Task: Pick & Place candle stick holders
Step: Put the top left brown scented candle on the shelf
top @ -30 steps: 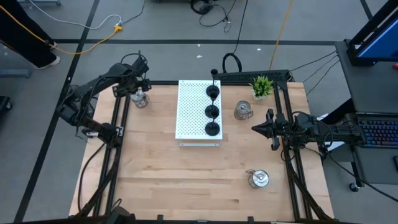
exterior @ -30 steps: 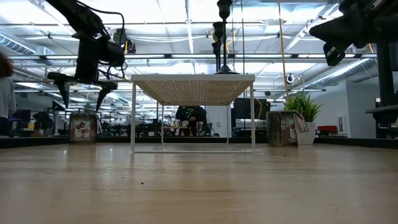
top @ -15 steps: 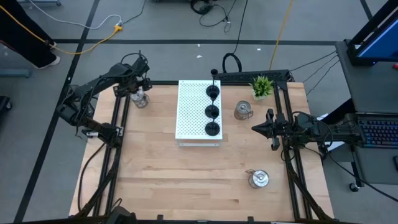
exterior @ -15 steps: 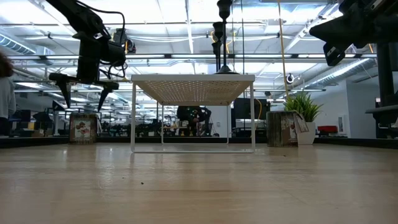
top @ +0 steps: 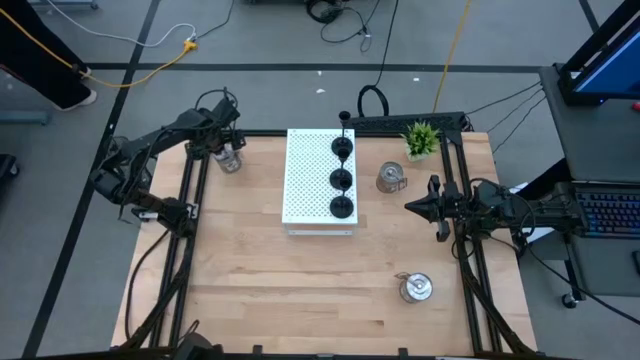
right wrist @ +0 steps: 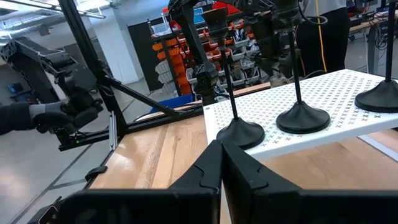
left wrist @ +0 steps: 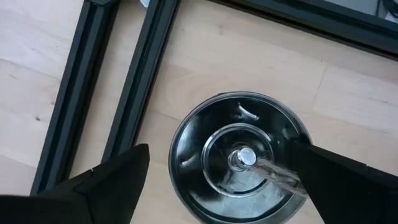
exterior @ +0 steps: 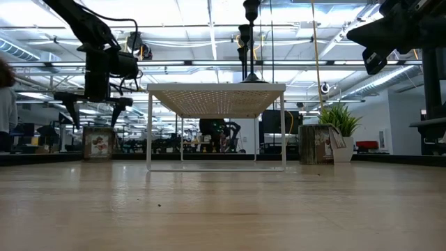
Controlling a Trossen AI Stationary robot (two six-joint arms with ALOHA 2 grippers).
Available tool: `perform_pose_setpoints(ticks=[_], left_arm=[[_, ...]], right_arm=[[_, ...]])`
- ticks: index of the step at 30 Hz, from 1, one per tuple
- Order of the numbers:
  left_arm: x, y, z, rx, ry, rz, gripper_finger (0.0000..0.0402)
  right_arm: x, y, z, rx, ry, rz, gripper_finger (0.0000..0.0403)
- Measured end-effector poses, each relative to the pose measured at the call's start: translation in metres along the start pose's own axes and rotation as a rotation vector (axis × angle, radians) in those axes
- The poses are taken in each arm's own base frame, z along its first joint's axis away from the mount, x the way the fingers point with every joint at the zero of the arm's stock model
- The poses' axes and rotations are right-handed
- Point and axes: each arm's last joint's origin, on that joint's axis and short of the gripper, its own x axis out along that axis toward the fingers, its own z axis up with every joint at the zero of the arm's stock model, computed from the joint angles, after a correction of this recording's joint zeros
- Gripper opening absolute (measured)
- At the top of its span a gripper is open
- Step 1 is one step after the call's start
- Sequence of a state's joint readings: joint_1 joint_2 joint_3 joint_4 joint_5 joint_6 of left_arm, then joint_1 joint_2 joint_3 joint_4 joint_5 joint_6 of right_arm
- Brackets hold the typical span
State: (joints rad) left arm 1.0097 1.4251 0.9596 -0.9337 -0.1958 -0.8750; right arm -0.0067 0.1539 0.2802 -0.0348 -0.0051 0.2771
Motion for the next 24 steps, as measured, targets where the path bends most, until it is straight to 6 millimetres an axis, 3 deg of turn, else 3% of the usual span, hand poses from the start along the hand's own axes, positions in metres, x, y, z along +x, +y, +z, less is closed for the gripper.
perform_pose_setpoints(ticks=[8,17,24], left_arm=[[-0.003,-0.001,-0.002,0.022,-0.001,-0.034,0.0399],[-0.024,0.008,-0.004,0.02,-0.054,-0.097,0.0399],[-0.023,0.007,-0.004,0.058,-0.056,-0.091,0.04]], right_arm=[[0.0,0.0,0.0,0.011,0.0,-0.001,0.0],[0.0,0.0,0.0,0.011,-0.001,-0.002,0.0],[0.0,0.0,0.0,0.008,-0.001,-0.003,0.0]])
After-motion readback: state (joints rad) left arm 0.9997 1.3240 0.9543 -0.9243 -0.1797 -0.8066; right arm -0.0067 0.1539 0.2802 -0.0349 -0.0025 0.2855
